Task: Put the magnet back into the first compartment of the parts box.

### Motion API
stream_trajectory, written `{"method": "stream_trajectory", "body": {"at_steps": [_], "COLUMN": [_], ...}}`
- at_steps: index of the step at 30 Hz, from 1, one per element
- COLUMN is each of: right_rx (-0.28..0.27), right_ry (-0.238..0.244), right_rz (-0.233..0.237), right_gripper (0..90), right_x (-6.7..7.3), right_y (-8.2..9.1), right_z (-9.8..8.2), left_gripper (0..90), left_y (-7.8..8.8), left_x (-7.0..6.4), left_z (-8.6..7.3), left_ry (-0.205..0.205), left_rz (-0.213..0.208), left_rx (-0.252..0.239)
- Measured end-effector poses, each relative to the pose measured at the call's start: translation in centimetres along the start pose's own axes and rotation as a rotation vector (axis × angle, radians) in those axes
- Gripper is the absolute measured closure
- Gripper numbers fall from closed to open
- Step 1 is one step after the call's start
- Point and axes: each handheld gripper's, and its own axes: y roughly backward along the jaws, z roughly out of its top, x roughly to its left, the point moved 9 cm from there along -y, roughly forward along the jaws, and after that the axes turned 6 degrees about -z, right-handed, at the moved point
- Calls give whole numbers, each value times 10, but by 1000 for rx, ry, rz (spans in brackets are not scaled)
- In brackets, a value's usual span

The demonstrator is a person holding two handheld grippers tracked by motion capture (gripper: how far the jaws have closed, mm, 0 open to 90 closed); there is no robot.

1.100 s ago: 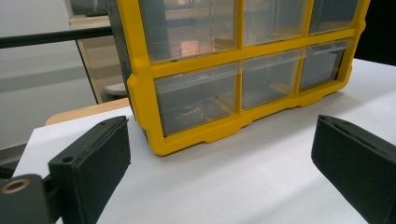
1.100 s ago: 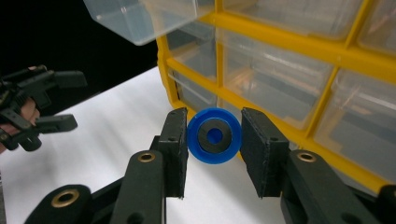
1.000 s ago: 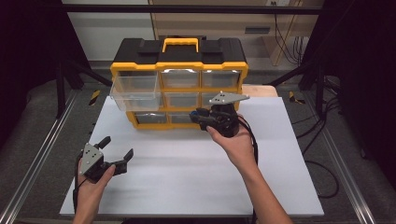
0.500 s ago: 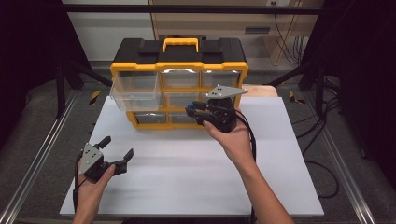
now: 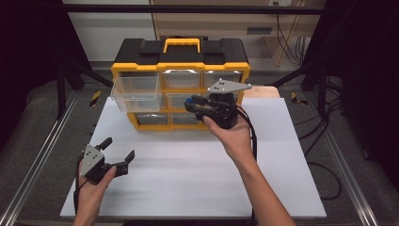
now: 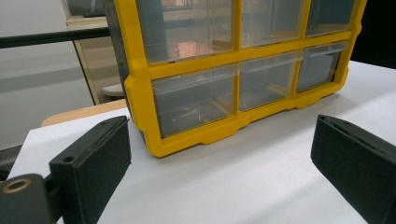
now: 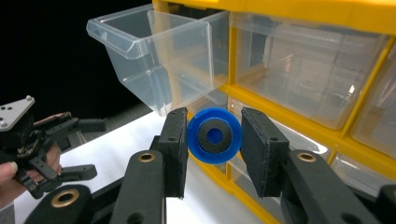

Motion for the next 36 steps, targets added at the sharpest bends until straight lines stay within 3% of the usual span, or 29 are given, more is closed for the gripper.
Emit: {"method": "stream_trajectory", "body": {"at_steps": [10,16,36], "right_rx": [-40,-48,-97], "right_ry": [-28,-36,-55], "right_rz": [-1,0,20], "right_gripper": [627,628,628], "right_x": [2,4,9], "right_y": [-1,-2,-3], "right_z": [11,15,36], "left_gripper": [43,43,43], "left_y": [-2,-1,-1], "left_x": [-2,1,4], "left_z": [0,0,-1], "left_ry": [3,41,38], "left_rz": [-8,-18,-10], "left_rx": [2,-10,-5]}}
